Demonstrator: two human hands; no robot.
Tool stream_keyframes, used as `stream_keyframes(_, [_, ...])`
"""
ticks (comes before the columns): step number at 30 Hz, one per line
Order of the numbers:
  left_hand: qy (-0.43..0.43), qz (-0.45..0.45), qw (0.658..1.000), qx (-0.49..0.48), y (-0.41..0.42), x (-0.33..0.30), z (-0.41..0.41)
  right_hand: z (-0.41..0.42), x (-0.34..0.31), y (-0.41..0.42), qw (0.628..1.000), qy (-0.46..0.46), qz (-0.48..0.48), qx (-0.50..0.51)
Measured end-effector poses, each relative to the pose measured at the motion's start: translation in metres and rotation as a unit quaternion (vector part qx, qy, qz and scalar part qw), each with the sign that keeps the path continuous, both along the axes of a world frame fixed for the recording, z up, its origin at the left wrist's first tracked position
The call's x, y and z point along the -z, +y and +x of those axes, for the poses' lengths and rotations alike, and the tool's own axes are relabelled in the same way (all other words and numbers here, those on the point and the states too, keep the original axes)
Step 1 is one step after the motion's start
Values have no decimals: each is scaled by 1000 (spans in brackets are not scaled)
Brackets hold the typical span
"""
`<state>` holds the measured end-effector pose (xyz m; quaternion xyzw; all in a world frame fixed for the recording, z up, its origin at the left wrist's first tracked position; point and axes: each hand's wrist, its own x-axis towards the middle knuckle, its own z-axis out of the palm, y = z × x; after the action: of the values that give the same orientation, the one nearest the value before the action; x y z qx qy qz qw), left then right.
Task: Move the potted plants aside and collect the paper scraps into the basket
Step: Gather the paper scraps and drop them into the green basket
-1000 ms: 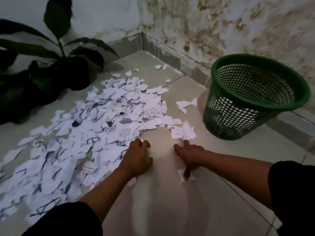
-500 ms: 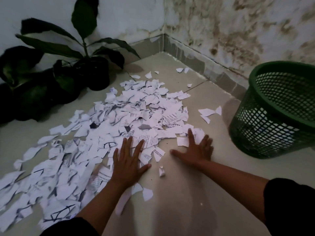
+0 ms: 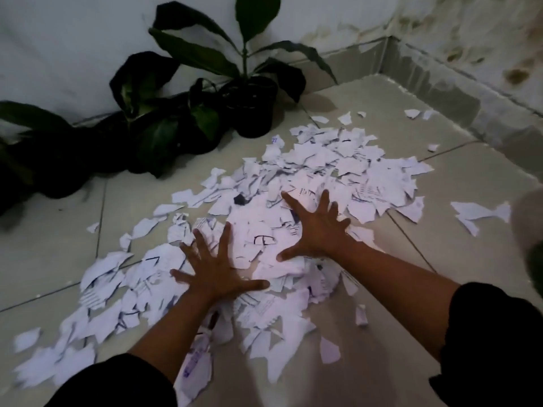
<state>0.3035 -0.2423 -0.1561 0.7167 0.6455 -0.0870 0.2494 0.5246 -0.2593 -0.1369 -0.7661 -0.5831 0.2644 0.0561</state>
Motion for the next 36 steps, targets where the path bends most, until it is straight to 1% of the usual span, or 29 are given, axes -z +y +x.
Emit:
stream_keyframes(3, [-12, -11, 1000, 23, -3, 6, 10, -8, 4, 7, 998, -55, -19, -32])
stream_keyframes(6, [-29, 41, 999, 17, -10, 10, 24, -9, 1, 7, 995, -86, 37, -40])
stream_keyframes(9, [-78, 131, 988, -9, -16, 7, 33, -6, 0, 2, 992, -43, 114, -26])
stream_keyframes(11, [-81, 136, 987, -14, -16, 3, 34, -7, 1, 1, 988, -9, 151, -12])
stream_keyframes(13, [-72, 142, 987, 2, -15, 0, 33, -4, -3, -1, 983, 15, 181, 15])
stream_keyframes(15, [-105, 167, 980, 32, -12, -1, 29, 1, -12, -3, 976, 39, 206, 54])
stream_keyframes(17, [-146, 177, 973, 27, -7, -6, 26, 7, -25, -5, 967, 70, 229, 91])
stream_keyframes(19, [-164, 191, 968, 18, -1, -19, 29, 15, -38, -6, 954, 118, 238, 138])
stream_keyframes(23, [-184, 237, 952, 59, 13, -60, 37, 31, -63, -11, 919, 220, 232, 230])
stream_keyframes(26, [-211, 242, 946, 43, 28, -94, 54, 44, -82, -16, 884, 293, 232, 280])
stream_keyframes(29, [-254, 219, 942, 9, 34, -130, 86, 62, -104, -26, 845, 338, 251, 331])
stream_keyframes(32, [-311, 188, 932, -6, 26, -159, 130, 89, -127, -42, 802, 355, 295, 379])
stream_keyframes(34, [-362, 152, 920, -12, 19, -170, 163, 112, -144, -57, 781, 341, 330, 406])
stream_keyframes(36, [-429, 94, 898, -14, 7, -178, 200, 140, -166, -80, 757, 312, 379, 430])
